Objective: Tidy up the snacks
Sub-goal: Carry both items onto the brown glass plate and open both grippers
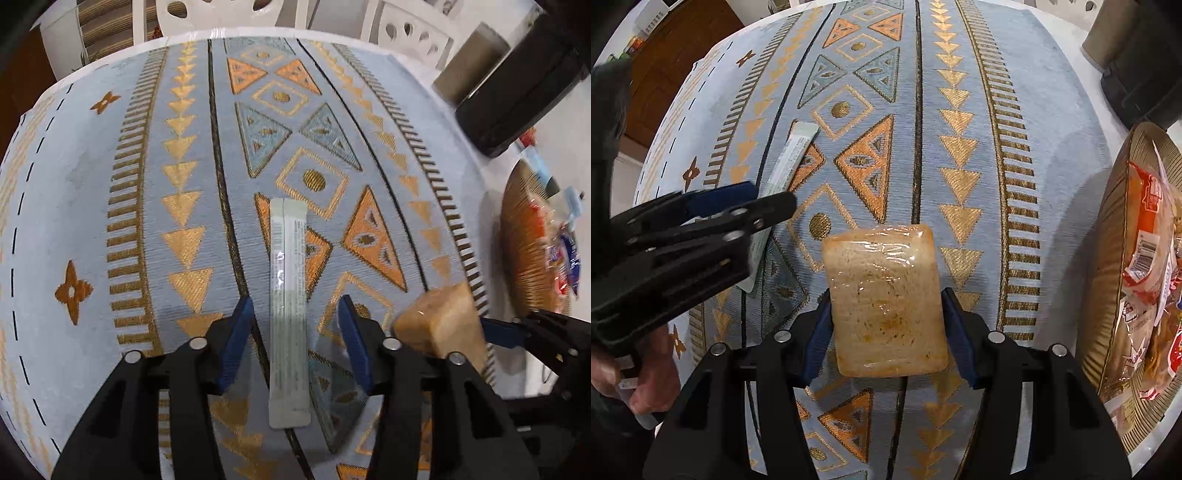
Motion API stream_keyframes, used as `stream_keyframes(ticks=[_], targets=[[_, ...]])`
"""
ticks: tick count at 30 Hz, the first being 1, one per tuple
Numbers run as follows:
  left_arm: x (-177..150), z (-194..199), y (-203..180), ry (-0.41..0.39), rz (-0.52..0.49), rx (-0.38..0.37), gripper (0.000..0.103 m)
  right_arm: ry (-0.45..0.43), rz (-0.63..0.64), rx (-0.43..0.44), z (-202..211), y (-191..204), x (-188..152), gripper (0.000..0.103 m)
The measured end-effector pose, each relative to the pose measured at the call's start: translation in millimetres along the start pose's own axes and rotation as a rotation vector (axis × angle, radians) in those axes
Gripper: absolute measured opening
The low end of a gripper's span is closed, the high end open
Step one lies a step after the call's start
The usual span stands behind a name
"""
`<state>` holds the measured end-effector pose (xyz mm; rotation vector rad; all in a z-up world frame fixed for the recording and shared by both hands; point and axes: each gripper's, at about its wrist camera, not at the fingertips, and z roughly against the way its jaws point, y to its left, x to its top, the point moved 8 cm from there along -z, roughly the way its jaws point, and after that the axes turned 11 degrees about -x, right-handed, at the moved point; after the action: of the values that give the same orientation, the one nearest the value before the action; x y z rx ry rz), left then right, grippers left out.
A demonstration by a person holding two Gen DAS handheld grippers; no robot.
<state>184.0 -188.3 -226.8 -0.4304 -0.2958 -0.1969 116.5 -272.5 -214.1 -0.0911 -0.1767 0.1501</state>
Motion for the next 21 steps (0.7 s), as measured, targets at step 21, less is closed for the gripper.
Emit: stream_keyframes(ticks=[21], targets=[[-7.6,40.4,-3.1,-0.115,0.096,-0.043,0.016,-0.024,-0.101,0.16,33.2,-15.8,-27.8,0.057]])
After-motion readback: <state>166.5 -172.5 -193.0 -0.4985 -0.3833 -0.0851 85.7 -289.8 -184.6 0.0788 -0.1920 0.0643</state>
